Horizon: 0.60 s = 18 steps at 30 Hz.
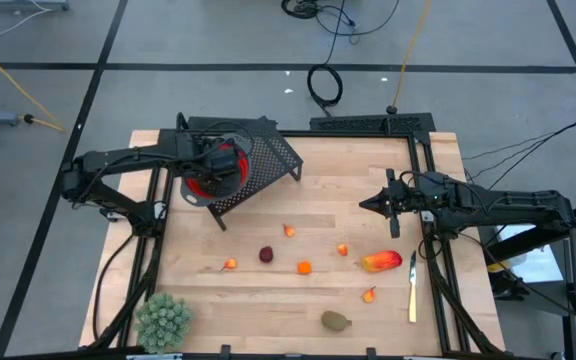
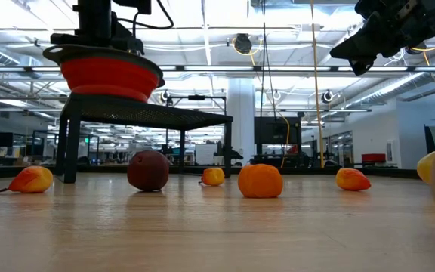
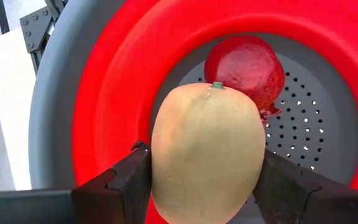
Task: Pick & Place Fruit
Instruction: Put the kiwi into the red strainer bowl on the shelf, then put the mango into the red strainer bowl on the shelf
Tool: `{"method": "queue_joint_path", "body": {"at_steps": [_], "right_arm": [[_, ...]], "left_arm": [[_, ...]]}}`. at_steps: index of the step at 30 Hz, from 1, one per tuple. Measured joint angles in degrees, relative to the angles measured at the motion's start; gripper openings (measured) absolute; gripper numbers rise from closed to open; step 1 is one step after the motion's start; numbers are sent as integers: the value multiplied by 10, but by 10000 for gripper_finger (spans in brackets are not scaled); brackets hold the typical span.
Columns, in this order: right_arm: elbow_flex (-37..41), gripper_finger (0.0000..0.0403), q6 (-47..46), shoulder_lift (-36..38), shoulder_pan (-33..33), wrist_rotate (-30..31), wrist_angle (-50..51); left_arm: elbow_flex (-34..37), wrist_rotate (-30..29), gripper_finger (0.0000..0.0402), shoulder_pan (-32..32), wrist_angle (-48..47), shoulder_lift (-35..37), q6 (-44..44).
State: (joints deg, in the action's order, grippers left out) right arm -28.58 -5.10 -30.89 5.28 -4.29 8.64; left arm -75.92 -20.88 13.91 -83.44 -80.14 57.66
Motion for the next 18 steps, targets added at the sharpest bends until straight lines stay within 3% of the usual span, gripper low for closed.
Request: {"method": "queue_joint_path", "body": {"at_steps": [11, 18], "right_arm": [[0, 0, -2, 0, 0, -2, -2], [0, 0, -2, 0, 0, -2, -2]], "left_arm": [[0, -4, 312, 0, -1, 0, -21], [-56, 8, 326, 18, -25, 0, -69]]}}
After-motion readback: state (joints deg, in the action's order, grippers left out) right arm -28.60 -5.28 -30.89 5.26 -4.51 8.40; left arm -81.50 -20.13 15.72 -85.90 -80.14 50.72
